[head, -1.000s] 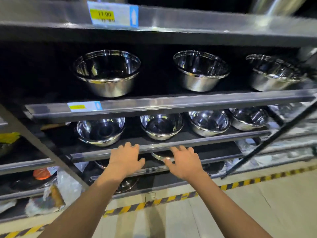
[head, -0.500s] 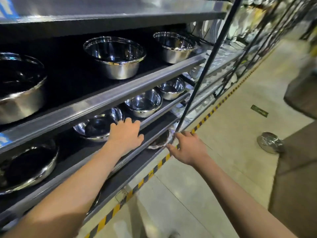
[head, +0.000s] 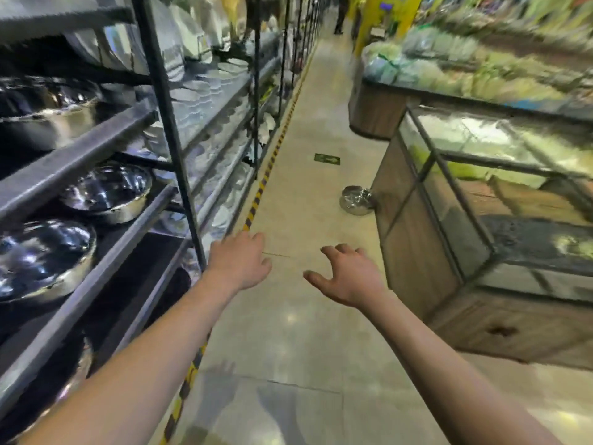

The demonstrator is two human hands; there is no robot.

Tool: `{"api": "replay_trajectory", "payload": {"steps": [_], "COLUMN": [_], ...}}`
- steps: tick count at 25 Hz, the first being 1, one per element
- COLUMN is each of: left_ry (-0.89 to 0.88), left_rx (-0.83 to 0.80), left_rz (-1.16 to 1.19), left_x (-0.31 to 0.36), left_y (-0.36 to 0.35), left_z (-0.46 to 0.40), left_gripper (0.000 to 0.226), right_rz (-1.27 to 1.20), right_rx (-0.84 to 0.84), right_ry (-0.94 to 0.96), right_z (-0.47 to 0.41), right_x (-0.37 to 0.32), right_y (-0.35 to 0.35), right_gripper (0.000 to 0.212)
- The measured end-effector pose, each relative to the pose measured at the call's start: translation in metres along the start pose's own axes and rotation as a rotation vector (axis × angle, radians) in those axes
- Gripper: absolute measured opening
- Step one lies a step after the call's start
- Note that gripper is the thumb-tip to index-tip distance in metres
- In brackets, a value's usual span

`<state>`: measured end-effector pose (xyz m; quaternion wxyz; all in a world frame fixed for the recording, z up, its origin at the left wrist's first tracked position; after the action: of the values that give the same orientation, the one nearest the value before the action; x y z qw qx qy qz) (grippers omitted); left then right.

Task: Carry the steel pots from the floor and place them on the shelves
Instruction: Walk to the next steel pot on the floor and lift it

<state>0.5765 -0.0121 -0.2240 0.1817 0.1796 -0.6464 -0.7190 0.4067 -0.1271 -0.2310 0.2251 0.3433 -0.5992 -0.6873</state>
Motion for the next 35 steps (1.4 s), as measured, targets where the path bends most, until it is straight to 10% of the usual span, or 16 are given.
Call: {"api": "replay_trajectory", "payload": {"steps": [9, 35], "left_ry": [-0.176, -0.31], "left_rx": [0.018, -0.028], "left_rz": [-0.086, -0.124], "left_x": [0.191, 0.348], "left_y": [0.016, 0.057], "left_z": [-0.17, -0.858], "left_gripper": [0.05, 0.049], "right_rz": [0.048, 0.004], "right_rx": [0.049, 0.021], "right_ry": [-0.164, -0.341], "right_z": [-0.066, -0.616], "right_x": [0.208, 0.555], "right_y": [0.049, 0.123], "right_gripper": [0.079, 0.067]}}
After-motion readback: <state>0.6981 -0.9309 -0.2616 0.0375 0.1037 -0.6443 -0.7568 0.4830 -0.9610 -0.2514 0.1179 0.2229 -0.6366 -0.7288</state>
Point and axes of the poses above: each hand's wrist, its own z-axis away from the middle knuckle, its own y-axis out of the back of the hand, x = y × z, the point moved 8 cm from there along -z, towards the middle knuckle, and after that the axes turned 6 degrees about -z, right-handed, at the moved point
